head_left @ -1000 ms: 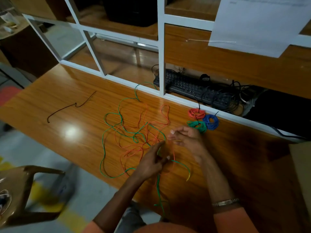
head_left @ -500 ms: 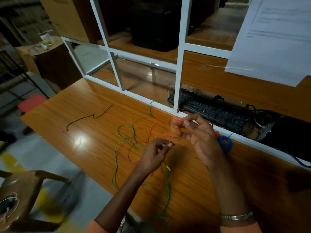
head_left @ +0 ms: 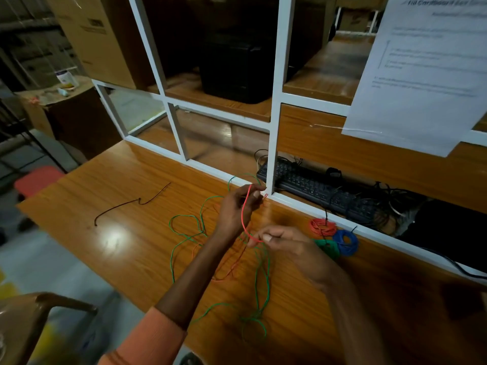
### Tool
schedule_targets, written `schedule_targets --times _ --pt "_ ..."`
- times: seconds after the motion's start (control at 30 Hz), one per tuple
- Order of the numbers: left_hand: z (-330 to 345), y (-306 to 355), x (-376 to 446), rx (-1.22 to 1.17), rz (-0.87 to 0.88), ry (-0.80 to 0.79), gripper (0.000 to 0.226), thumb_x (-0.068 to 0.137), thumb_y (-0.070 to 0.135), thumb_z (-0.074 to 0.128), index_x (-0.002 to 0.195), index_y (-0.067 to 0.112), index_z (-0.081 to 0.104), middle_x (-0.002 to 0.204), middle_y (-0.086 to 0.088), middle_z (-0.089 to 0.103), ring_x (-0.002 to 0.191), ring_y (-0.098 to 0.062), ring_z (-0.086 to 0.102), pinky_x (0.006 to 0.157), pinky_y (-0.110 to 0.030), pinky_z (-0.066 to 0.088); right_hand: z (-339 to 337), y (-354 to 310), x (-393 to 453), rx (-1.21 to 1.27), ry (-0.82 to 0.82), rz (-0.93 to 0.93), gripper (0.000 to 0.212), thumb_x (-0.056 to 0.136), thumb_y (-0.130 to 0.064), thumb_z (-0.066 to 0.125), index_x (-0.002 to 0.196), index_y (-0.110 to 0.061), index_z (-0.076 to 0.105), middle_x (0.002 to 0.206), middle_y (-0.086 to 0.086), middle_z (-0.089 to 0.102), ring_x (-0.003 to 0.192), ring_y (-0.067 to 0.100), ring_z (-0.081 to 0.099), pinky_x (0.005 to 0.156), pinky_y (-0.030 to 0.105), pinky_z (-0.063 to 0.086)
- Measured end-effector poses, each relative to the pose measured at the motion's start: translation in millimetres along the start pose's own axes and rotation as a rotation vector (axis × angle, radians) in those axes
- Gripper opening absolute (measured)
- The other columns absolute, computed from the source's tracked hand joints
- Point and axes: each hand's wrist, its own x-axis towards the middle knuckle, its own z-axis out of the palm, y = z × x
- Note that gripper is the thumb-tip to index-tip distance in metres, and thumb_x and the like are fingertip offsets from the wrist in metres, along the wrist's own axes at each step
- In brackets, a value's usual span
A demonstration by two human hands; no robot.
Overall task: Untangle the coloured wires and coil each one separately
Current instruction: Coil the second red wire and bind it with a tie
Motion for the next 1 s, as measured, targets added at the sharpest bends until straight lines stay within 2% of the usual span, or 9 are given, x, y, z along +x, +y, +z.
schedule_targets --times 0.13,0.23,0.3,0.43,0.53,0.6,0.7,0.83,1.0 --pt "-9.9 -11.2 2.7 0.151 0.055 -0.021 0.031 0.101 0.0 0.062 0.126 0.013 0.076 0.091 -0.002 0.069 0.082 -0.013 0.064 0.078 -0.035 0.054 1.4 -19.2 15.6 -0.065 -0.056 0.004 0.044 0.104 -0.033 0.045 0.12 0.0 0.07 0.097 -0.02 0.072 0.105 0.001 0.06 0.1 0.025 0.039" --pt "-24.4 -17.6 6.8 0.277 0.147 -0.022 0.038 0.099 0.004 0.064 0.128 0.026 0.076 0.103 -0.001 0.075 0.098 -0.016 0.069 0.088 -0.043 0.059 9.7 -26.8 29.9 -0.117 -0.085 0.118 0.056 0.104 -0.061 0.032 0.129 -0.028 0.07 0.099 -0.003 0.069 0.105 0.006 0.063 0.102 0.035 0.042" --pt "-34.8 -15.0 12.5 0.248 0.118 -0.01 0.043 0.096 -0.006 0.063 0.129 0.018 0.075 0.1 0.002 0.072 0.097 -0.01 0.069 0.089 -0.035 0.059 18.3 -32.3 38.7 -0.134 -0.104 0.18 0.061 0.099 -0.071 0.028 0.131 -0.036 0.066 0.108 0.002 0.072 0.108 0.008 0.064 0.097 0.034 0.046" --pt "-50.2 -15.1 25.5 0.281 0.101 0.059 0.048 0.094 -0.012 0.058 0.128 0.018 0.075 0.091 -0.009 0.064 0.087 -0.014 0.062 0.083 -0.029 0.052 39.4 -42.9 62.7 -0.101 0.034 0.223 0.046 0.098 -0.059 0.054 0.115 -0.019 0.072 0.096 -0.005 0.072 0.098 0.009 0.067 0.093 0.036 0.05" --pt "-52.4 -7.7 36.6 0.282 0.103 0.074 0.039 0.094 -0.012 0.06 0.124 0.008 0.076 0.079 0.004 0.055 0.076 0.011 0.055 0.071 -0.01 0.043 54.7 -46.1 77.3 -0.061 0.136 0.251 0.039 0.097 -0.049 0.064 0.103 -0.012 0.074 0.083 0.0 0.065 0.082 0.015 0.061 0.08 0.035 0.049" --pt "-51.2 -16.7 44.9 0.272 0.04 0.089 0.03 0.1 0.005 0.06 0.126 0.001 0.073 0.084 -0.006 0.062 0.078 0.007 0.051 0.075 -0.015 0.041 59.6 -55.2 83.3 0.054 0.145 0.274 0.036 0.105 -0.039 0.055 0.103 -0.007 0.072 0.081 0.005 0.062 0.073 0.018 0.061 0.073 0.034 0.051" --pt "-50.2 -50.5 58.8 0.184 -0.148 0.099 0.076 0.095 0.056 0.046 0.133 -0.01 0.048 0.107 -0.024 0.073 0.102 -0.033 0.057 0.088 -0.047 0.043 59.3 -78.6 87.0 0.37 0.043 0.261 0.04 0.112 -0.033 0.037 0.103 -0.003 0.062 0.066 0.005 0.055 0.052 0.015 0.051 0.052 0.026 0.044" --pt "-65.0 43.0 62.6 0.142 0.127 0.089 0.03 0.095 0.029 0.058 0.109 0.008 0.076 0.101 -0.012 0.076 0.098 -0.029 0.07 0.086 -0.046 0.058 33.2 -104.7 97.7 0.617 0.035 0.139 0.036 0.107 -0.037 0.044 0.085 -0.014 0.06 0.052 -0.007 0.024 0.041 0.007 0.014 0.042 0.024 0.007" --pt "-72.3 93.9 71.5 -0.081 0.189 0.011 0.025 0.099 0.017 0.055 0.08 0.003 0.065 0.082 0.002 0.061 0.083 -0.004 0.057 0.08 -0.022 0.043 -14.9 -136.1 121.1 1.05 0.067 -0.184 0.035 0.108 -0.034 0.043 0.099 -0.012 0.069 0.055 -0.009 0.018 0.046 0.006 0.011 0.044 0.021 0.012"
